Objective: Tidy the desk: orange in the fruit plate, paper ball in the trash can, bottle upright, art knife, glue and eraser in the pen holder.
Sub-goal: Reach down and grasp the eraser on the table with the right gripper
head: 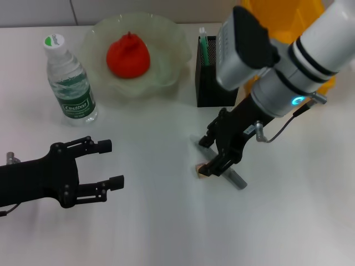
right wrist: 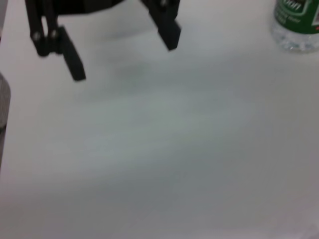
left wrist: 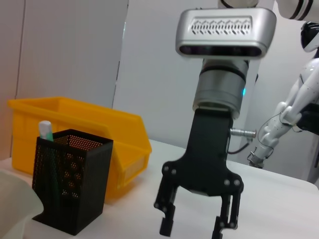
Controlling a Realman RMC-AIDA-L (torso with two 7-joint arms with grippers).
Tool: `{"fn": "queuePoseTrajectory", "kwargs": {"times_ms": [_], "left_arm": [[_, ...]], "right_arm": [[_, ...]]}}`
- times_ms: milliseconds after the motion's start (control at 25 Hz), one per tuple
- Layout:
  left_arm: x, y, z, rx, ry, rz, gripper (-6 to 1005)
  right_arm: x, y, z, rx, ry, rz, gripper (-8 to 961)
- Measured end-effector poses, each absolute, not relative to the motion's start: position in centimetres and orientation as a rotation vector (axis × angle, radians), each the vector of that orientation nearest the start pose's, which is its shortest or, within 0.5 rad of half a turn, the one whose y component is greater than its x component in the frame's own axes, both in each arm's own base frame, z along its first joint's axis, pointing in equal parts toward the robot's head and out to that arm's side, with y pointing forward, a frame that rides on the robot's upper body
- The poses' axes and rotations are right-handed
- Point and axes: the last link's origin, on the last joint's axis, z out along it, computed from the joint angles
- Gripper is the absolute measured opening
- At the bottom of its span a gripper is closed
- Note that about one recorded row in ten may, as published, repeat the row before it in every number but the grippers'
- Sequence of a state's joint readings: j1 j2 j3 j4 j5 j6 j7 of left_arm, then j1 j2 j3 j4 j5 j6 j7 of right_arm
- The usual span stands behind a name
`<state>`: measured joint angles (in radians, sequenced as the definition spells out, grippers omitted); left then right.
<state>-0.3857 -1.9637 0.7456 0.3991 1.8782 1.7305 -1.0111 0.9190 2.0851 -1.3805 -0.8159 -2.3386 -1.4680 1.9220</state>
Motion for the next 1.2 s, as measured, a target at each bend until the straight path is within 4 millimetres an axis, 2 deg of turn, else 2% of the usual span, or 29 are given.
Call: {"fn": "queuePoseTrajectory", "kwargs": {"times_ms": [440,760,1200], "left_arm": [[-31.2,25.8,1.0,-2.732,-0.476,-0.876,829],[-31.1,25.8,0.9,-2.717,-0.478,-0.891,829],[-31.0,26.1,1.0,-2.704,-0.477,-0.901,828]], "right_arm": [[14.5,36.3,-8.5,-3.157,0.093,-0.513,555],[15.2,36.2,-9.4,-3.147,0.041,-0.529,560],[15.4,36.3,-9.7,-3.133,0.044,-0.534,359]]}}
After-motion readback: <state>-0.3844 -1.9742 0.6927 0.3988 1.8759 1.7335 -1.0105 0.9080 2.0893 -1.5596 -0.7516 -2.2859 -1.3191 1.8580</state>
